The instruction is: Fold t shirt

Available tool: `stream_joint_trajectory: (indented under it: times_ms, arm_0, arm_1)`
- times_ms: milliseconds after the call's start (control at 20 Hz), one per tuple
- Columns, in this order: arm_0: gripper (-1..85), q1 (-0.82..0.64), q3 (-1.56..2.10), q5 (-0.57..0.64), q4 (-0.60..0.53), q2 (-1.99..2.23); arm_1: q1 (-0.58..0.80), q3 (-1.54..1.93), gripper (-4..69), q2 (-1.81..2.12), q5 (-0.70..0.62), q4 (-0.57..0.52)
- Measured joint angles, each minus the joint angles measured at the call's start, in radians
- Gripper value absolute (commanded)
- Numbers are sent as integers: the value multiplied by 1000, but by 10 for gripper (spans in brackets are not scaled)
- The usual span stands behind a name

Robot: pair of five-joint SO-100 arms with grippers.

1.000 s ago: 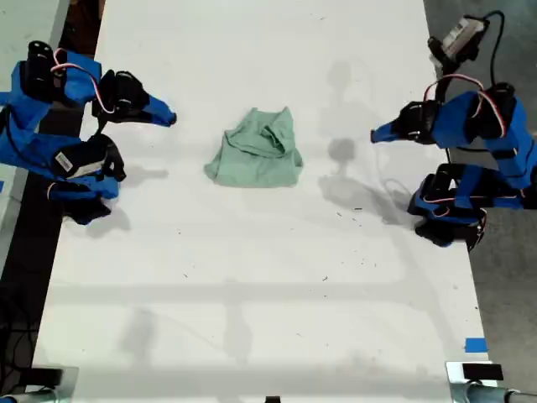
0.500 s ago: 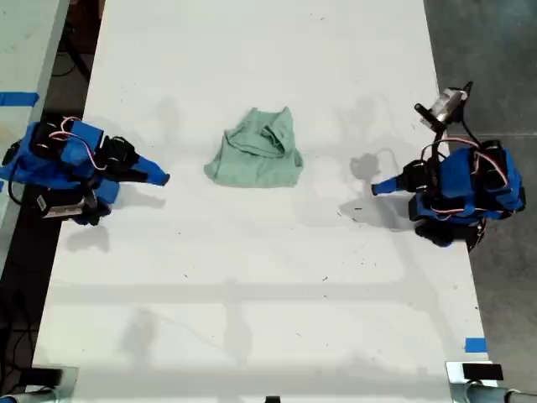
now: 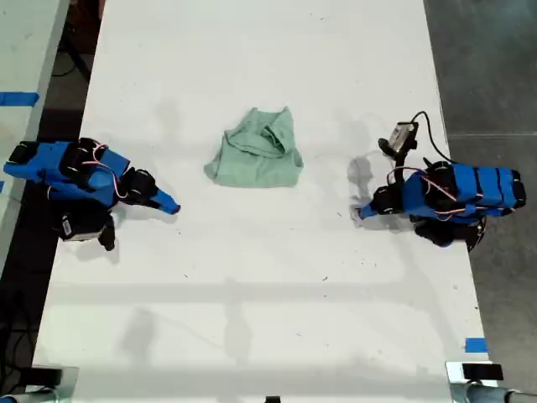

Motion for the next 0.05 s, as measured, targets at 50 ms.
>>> stream_joint_trajectory:
  times_ms: [50]
  arm_0:
    - [26,23,5,-5,-3,0]
  arm_1:
    - [3,2,63,-8,-35,-8]
